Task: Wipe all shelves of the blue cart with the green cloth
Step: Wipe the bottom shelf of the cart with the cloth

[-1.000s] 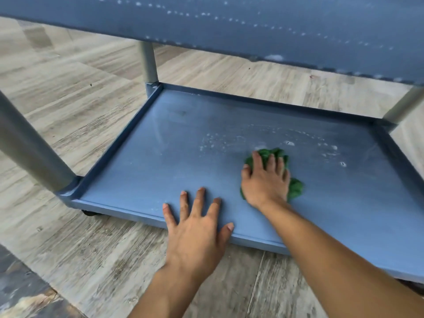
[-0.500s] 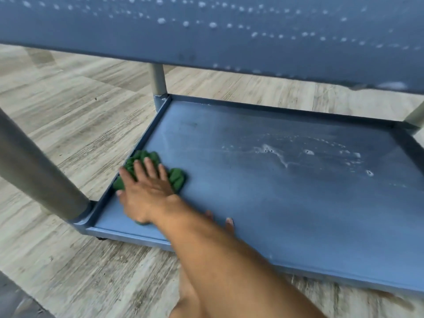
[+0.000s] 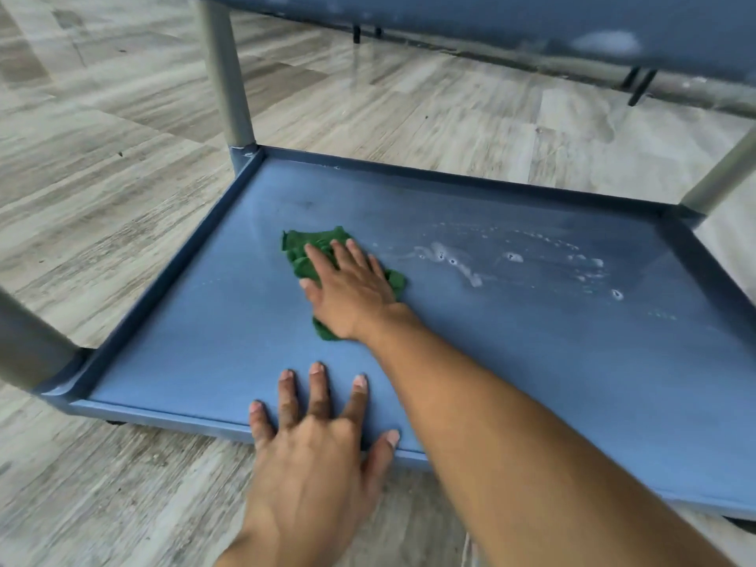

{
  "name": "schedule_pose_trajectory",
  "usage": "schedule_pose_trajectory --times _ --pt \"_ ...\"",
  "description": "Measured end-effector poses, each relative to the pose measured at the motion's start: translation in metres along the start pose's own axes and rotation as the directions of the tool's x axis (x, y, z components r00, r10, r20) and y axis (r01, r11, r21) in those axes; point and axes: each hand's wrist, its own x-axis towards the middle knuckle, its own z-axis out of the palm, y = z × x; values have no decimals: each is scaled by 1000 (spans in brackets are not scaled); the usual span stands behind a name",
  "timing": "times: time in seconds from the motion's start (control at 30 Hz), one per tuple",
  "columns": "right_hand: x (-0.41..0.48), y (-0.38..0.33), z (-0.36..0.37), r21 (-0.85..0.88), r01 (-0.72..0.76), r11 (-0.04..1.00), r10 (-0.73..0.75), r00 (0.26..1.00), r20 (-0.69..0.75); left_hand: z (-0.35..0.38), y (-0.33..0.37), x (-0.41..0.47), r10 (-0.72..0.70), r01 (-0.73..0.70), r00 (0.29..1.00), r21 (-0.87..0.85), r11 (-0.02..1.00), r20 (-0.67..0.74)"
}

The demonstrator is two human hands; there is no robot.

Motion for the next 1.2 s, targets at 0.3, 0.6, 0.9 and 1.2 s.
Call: schedule_pose_trajectory --times 0.3,0.6,0.9,1.2 --pt "-59 182 -44 -74 -289 955 284 956 -73 7 -26 -23 -55 57 991 13 998 -121" --pt "-137 309 -75 -107 -491 864 475 868 -144 -12 -7 1 -58 58 998 0 998 -14" --pt "-232 411 -104 -95 -744 661 719 665 -204 -24 3 15 -82 88 991 -54 995 109" --pt "-215 406 -102 -31 -832 553 792 537 -291 -22 10 8 -99 105 992 -76 992 77"
